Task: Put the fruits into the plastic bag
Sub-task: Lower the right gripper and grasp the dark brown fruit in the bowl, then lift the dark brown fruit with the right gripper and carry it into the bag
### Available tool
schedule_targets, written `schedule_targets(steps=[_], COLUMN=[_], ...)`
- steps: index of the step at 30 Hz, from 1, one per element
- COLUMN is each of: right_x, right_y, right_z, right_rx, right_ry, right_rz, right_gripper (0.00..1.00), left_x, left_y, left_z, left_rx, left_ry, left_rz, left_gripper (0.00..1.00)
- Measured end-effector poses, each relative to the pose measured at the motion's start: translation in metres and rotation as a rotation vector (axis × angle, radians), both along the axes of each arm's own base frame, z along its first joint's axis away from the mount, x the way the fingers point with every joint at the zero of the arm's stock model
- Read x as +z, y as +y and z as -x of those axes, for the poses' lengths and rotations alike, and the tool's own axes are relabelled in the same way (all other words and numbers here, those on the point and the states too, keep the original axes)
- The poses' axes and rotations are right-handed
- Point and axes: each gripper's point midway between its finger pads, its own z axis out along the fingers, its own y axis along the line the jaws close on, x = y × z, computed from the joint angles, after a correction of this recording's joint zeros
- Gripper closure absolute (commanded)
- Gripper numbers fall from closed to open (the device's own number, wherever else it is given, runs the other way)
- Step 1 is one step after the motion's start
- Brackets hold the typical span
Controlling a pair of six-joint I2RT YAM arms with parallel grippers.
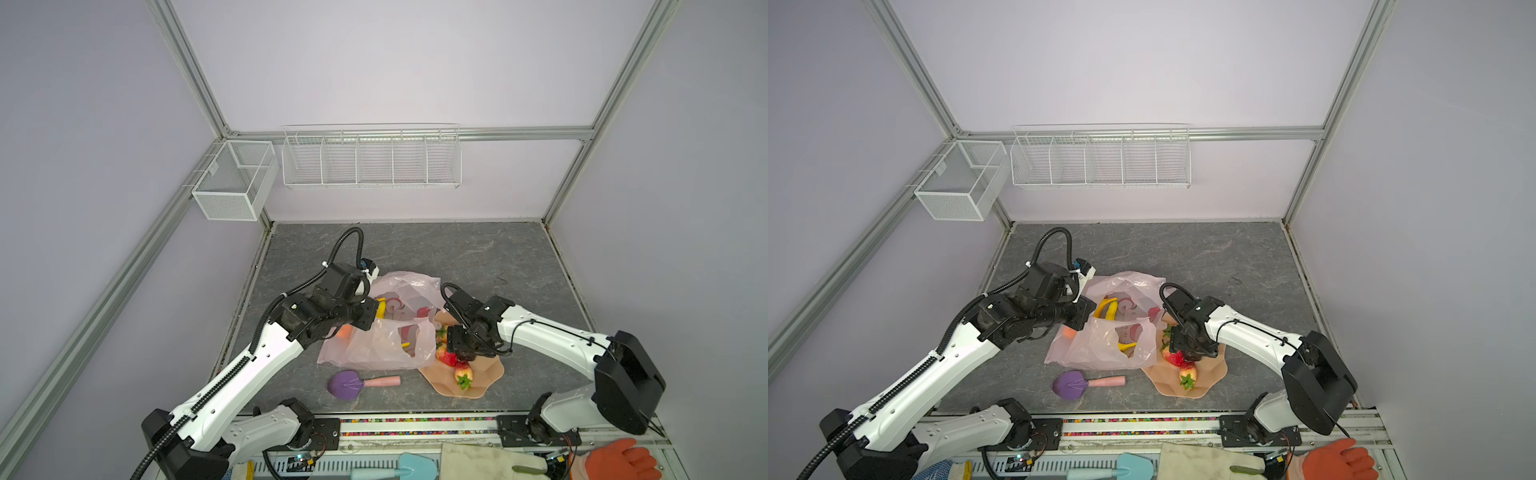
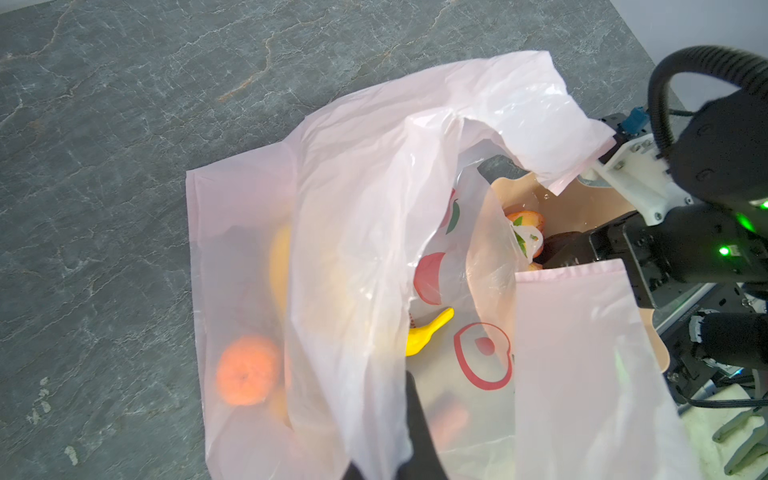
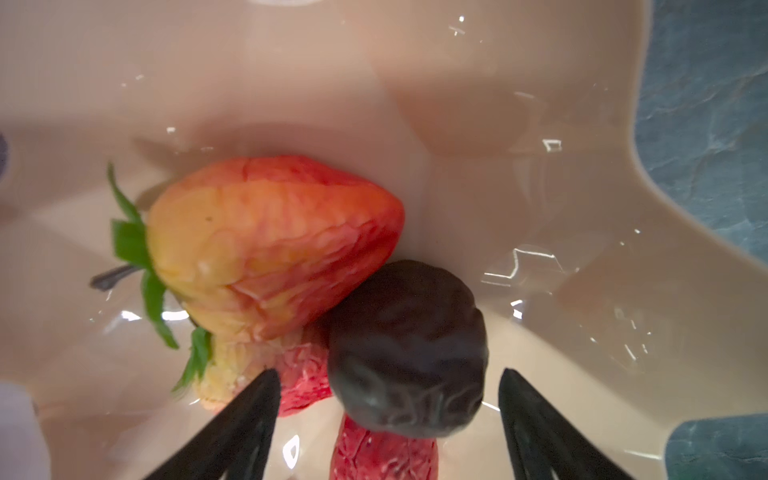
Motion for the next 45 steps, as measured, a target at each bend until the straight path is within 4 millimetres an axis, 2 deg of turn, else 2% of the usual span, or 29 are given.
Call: schedule_targets(steps=[17,34,38,45], right_x=[-0.011,-0.011,0.007,0.083], right_y=[-0.006,-0.008,-0.013,-0.006], right_z=[-0.004,-0.005,-0.002,-0.010], right_rx=[0.000,0.005,0.003,0.002], right_ry=[0.000,-0.010,-0.036,-0.212], right_rz=[0.036,0.048,0.039,-0.122], right_gripper=[0.29,0.57,0.61,0.63], left_x=[0.000,-0.001,-0.001,-0.001], left_y=[0.000,0.001,0.001,0.001], left_z=[0.001,0.001,0.001,0.001], left_rx=[0.000,0.000,0.000,0.000], left_ry=[0.002,0.003,0.004,0.005], left_rz=[-0.002,-0.003,-0.004,-0.004], left_gripper=[1.00,1.00,1.00,1.00])
